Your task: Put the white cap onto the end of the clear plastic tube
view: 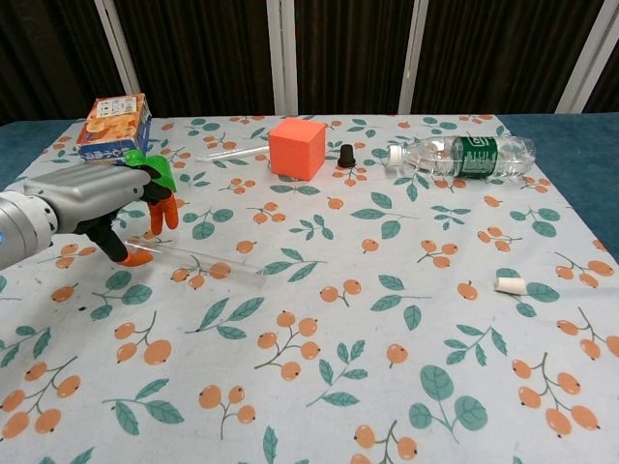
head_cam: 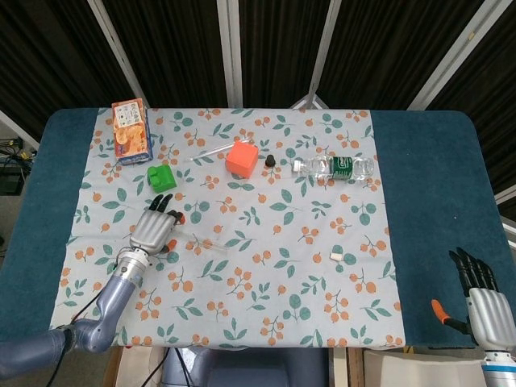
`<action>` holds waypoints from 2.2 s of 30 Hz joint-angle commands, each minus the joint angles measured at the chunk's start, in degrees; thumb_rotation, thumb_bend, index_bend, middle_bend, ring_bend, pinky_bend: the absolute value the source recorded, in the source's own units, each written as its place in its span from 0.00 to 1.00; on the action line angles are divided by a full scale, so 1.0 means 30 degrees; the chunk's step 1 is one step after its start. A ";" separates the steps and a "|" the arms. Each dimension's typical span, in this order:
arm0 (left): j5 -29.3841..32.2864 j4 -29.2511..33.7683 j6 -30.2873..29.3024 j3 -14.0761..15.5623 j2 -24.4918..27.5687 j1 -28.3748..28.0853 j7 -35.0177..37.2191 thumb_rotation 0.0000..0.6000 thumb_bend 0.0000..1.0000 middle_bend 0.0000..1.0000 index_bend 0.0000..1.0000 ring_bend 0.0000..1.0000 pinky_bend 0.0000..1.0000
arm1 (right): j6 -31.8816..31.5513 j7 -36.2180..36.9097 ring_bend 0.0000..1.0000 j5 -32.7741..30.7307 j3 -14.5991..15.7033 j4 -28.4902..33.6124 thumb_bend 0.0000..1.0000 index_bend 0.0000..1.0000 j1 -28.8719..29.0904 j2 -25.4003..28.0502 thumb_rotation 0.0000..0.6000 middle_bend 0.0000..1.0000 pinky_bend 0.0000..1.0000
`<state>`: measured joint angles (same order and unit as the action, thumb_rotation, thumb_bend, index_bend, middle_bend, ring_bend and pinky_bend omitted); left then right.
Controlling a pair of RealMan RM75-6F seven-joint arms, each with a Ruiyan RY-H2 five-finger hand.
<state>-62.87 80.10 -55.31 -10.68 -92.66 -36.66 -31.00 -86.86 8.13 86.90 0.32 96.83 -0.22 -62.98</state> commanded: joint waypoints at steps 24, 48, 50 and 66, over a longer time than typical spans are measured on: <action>0.0779 -0.1659 0.0725 0.0387 -0.1168 -0.1212 0.0526 1.00 0.43 0.40 0.46 0.01 0.00 | -0.0043 0.0037 0.00 0.0143 -0.0017 -0.0053 0.35 0.00 -0.0271 -0.0222 1.00 0.00 0.00; -0.1924 -0.0876 -0.1623 -0.0011 -0.0866 -0.0648 0.5054 1.00 0.76 0.52 0.58 0.08 0.00 | 0.0269 -0.0392 0.00 -0.0028 -0.0311 0.0316 0.35 0.00 -0.0107 -0.0216 1.00 0.00 0.00; -0.2248 -0.0818 -0.2062 -0.0085 -0.0814 -0.0462 0.5712 1.00 0.77 0.52 0.58 0.08 0.00 | 0.0379 -0.0467 0.00 -0.0155 -0.0379 0.0402 0.35 0.00 -0.0048 -0.0218 1.00 0.00 0.00; -0.3892 0.0239 -0.4562 -0.1255 -0.0079 0.0588 1.1116 1.00 0.80 0.52 0.58 0.08 0.00 | 0.3993 -0.3581 0.00 -0.1544 -0.1914 0.1549 0.35 0.10 0.2882 -0.0930 1.00 0.00 0.00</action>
<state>-73.54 79.24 -68.08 -13.77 -93.77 -35.15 1.00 -78.65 0.05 83.68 -3.36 100.85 4.90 -64.47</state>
